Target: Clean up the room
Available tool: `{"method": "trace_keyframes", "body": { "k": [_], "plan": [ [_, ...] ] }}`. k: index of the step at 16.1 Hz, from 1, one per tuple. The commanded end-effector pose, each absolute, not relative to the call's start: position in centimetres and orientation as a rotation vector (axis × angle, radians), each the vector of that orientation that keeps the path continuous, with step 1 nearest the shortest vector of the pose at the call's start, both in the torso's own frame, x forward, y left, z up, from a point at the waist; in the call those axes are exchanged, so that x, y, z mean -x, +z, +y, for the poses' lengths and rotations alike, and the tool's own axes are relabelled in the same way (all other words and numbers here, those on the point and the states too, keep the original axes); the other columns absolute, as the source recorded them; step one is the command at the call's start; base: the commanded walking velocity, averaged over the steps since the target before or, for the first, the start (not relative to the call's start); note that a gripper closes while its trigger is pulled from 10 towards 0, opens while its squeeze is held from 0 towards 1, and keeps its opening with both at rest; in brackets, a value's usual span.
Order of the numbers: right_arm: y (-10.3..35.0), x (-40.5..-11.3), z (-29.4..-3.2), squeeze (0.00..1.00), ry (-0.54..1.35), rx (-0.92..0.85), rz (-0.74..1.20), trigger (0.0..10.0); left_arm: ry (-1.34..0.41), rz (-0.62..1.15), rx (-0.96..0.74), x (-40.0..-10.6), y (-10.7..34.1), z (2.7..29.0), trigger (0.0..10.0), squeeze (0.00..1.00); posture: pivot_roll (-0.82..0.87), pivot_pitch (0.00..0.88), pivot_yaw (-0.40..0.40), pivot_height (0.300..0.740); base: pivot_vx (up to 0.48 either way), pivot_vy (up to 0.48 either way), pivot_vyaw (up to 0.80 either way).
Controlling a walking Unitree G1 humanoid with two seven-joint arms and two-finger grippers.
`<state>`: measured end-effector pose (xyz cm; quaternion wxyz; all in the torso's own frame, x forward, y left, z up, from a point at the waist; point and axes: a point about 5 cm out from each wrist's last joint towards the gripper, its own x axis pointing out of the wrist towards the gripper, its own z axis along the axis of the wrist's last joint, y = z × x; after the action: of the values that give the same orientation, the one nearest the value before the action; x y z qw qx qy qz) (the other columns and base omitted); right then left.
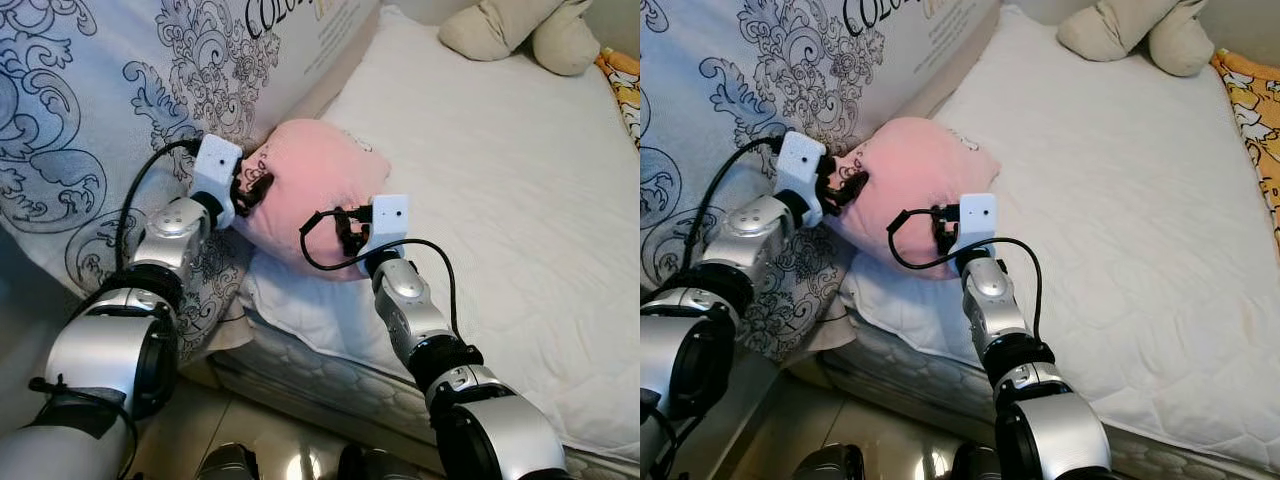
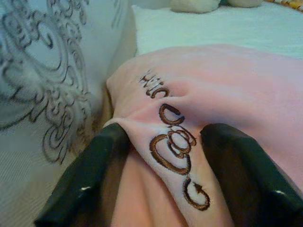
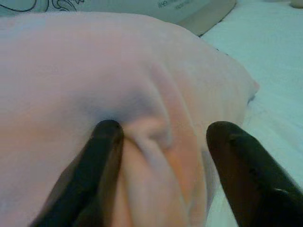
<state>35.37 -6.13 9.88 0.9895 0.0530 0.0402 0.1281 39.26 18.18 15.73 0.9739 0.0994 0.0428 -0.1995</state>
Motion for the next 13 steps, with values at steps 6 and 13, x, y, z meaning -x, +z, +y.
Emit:
{"method": "trace_keyframes", "body": {
  "k": [6, 13],
  "plan": [
    [9.9, -35.2, -6.8, 1.00, 0.252, -0.119, 0.075, 10.0, -0.468, 0.086, -0.092, -38.9, 15.2, 17.6, 10.0, 1.00, -0.02, 0.093, -0.067, 0.740, 0.000, 0.000, 0.00],
    [10.4, -34.3, -6.8, 1.00, 0.265, -0.129, 0.030, 10.0, -0.499, 0.065, -0.172, -38.3, 16.2, 19.6, 10.0, 1.00, -0.01, 0.086, -0.060, 0.740, 0.000, 0.000, 0.00]
  ]
}}
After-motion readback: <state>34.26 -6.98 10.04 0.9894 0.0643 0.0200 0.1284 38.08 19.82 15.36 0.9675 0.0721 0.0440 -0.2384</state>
